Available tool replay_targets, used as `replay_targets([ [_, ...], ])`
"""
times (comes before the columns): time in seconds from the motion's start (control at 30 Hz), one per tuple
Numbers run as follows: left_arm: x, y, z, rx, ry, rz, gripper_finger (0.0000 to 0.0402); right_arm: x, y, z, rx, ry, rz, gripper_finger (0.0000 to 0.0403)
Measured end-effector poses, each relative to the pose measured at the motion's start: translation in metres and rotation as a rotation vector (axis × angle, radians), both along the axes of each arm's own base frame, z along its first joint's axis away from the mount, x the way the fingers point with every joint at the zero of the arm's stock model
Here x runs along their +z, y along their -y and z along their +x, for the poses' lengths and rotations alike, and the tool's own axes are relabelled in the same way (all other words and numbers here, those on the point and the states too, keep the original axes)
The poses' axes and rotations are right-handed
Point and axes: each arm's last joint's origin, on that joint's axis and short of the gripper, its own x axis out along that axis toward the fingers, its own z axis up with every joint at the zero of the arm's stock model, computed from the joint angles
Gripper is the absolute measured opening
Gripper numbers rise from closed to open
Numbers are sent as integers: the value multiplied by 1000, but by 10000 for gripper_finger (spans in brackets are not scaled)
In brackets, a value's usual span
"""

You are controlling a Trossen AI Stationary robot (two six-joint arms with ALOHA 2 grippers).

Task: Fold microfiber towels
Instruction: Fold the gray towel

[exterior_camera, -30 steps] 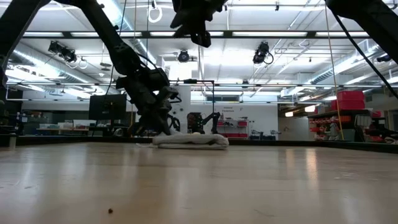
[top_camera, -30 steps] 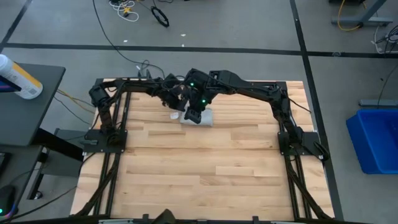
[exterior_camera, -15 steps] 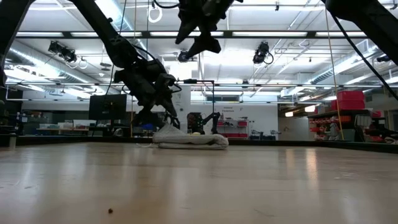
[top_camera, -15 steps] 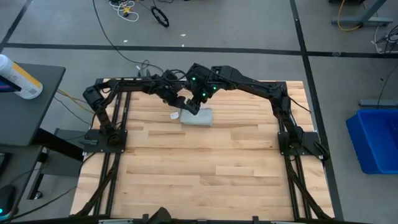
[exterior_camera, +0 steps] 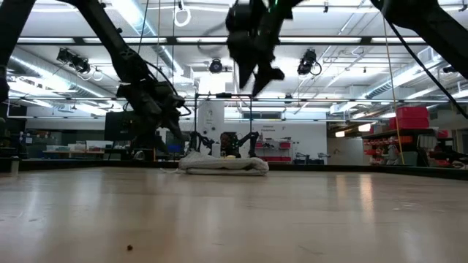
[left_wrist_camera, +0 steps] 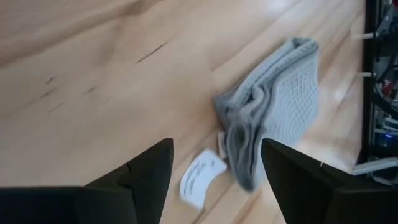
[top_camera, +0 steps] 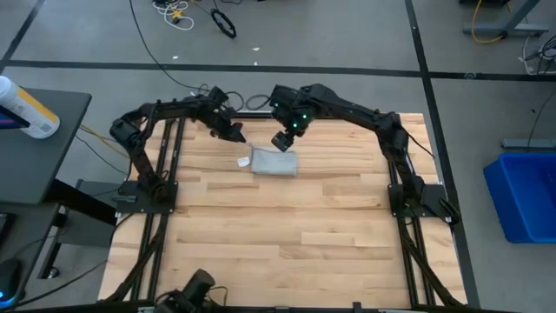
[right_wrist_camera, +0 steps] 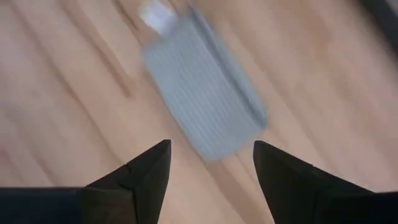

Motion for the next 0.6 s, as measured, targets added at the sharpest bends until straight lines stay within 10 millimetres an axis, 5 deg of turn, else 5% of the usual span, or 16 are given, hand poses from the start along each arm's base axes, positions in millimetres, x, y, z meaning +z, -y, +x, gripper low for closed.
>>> replay_targets([
  [0.13,11,1,-13,-30,4,23,254,-52,4,-4,-30,-149,91,232],
  [0.3,38,8,-22,-63,39,109,254,-122,-13,-14,-78,-238,202,222],
  [0.6,89,26,-35,-57,134,264,254,-148,-21,-55,-372,106,336,232],
])
